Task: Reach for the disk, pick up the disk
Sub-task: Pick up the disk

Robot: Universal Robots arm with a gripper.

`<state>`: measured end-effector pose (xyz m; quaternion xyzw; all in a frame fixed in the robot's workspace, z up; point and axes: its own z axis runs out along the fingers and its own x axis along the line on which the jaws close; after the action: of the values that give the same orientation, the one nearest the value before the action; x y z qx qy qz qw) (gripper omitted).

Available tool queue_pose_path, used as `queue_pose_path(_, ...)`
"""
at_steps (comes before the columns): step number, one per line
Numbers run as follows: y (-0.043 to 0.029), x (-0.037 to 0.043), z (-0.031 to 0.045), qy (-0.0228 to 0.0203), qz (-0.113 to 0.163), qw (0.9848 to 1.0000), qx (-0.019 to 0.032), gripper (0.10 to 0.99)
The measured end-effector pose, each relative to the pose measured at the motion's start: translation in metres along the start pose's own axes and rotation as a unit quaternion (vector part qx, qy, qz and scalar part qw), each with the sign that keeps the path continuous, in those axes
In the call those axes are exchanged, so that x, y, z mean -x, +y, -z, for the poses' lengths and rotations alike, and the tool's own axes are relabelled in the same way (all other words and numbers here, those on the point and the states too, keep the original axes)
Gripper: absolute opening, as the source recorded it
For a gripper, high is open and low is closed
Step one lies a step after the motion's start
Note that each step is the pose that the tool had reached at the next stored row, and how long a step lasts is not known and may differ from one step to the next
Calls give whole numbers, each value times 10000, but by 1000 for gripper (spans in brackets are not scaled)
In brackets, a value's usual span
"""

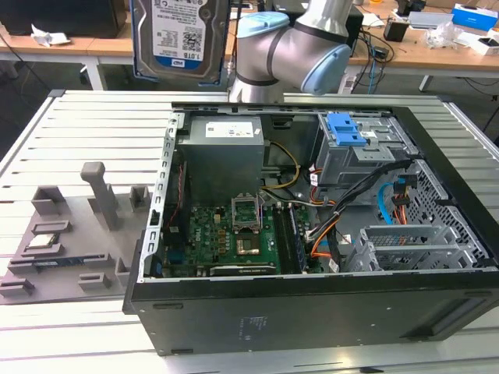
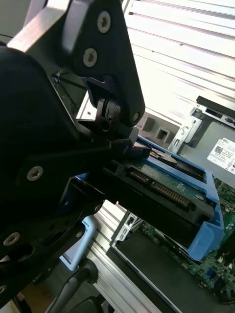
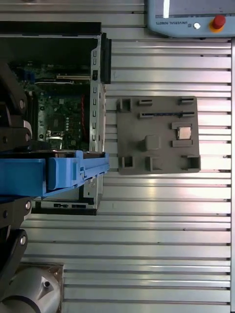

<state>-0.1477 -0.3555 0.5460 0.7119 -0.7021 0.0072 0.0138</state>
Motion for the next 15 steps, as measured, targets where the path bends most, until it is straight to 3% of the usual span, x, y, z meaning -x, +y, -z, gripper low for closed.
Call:
queue_pose_path(2, -69, -1, -15, 4, 1, 10000, 2, 361)
queue_pose_path(5, -264, -2, -50, 8, 0, 10000, 3, 361)
queue_pose_path(15, -537, -5, -88, 9, 1, 10000, 3, 361)
